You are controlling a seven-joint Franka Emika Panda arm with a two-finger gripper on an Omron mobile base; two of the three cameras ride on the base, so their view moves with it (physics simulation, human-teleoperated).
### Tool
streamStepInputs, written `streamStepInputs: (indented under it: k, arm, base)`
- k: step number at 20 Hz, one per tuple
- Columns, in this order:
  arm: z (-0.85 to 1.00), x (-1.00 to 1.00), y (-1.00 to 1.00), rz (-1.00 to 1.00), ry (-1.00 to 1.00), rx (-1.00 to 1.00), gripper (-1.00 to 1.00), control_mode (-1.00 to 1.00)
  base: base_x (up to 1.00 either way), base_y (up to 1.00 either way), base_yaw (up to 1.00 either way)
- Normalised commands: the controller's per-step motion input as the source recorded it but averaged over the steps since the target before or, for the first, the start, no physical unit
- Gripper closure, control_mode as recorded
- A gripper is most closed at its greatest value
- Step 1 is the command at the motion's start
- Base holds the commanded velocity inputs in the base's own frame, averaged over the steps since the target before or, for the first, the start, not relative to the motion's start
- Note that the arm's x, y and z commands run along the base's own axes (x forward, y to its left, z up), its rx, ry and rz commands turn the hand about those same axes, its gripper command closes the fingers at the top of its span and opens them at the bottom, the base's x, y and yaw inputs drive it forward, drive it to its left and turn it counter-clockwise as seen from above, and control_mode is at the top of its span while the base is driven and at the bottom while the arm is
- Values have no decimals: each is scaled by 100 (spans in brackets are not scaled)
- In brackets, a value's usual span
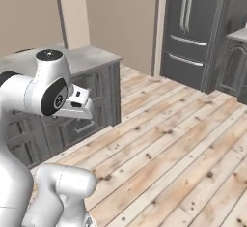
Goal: Navigate to the stove.
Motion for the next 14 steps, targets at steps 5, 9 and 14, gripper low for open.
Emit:
streamStepInputs:
  k: [5, 9, 14]
  arm:
    - [0, 0, 0, 0, 0, 0, -100, 100]
    - [0, 0, 0, 0, 0, 0, -100, 100]
    - [0, 0, 0, 0, 0, 0, -100, 100]
  base:
    - [100, -75, -8]
    - [100, -66, -6]
    - [100, -62, -7]
